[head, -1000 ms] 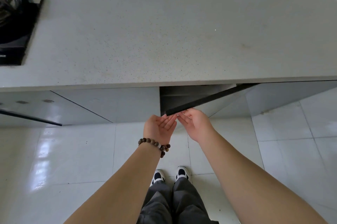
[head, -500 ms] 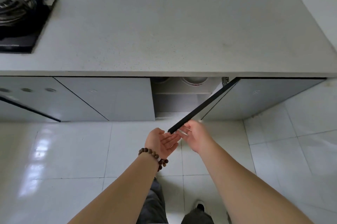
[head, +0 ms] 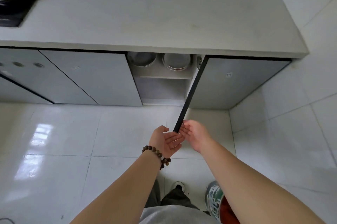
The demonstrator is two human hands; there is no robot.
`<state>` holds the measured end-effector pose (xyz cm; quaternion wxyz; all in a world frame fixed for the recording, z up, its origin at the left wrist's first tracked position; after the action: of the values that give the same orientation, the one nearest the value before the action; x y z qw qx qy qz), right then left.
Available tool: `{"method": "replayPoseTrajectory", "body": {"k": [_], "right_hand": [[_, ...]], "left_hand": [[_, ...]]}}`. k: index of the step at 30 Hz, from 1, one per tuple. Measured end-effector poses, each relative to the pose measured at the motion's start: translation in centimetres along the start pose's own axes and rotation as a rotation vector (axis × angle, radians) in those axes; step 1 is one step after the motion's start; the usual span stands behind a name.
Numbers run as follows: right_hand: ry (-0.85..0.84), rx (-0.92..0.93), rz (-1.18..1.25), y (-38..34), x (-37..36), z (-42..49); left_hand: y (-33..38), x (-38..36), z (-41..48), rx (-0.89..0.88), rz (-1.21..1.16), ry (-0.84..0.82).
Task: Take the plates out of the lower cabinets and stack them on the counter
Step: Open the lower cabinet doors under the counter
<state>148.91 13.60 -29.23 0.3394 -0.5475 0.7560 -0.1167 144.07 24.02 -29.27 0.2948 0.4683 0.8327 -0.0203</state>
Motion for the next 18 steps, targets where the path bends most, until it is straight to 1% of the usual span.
{"method": "replayPoseTrajectory", "body": {"k": [5, 12, 18], "right_hand": [[0.061, -0.024, -0.033, -1.1, 4.1, -2.1], [0.145, 0.003, -0.035, -2.1, 8.3, -4.7], [0.282, 0.046, -0.056, -3.3, 11.9, -7.0]], "left_hand": [[-3.1, -3.1, 0.5, 0.090, 0.106, -0.045], [-6.3, -6.7, 1.7, 0.234, 0.258, -0.119], [-7.7, -9.4, 2.6, 0.286, 0.421, -0.173]]}}
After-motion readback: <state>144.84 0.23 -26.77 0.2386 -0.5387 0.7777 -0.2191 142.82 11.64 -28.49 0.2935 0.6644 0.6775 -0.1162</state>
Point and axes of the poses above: each hand's wrist, its own z-axis towards the middle knuckle, its own x-axis out of the back of the hand, y = z × x, the point moved 10 cm from there along z, towards the middle knuckle, and after that the axes turned 11 degrees about -y, right-handed, at the moved point
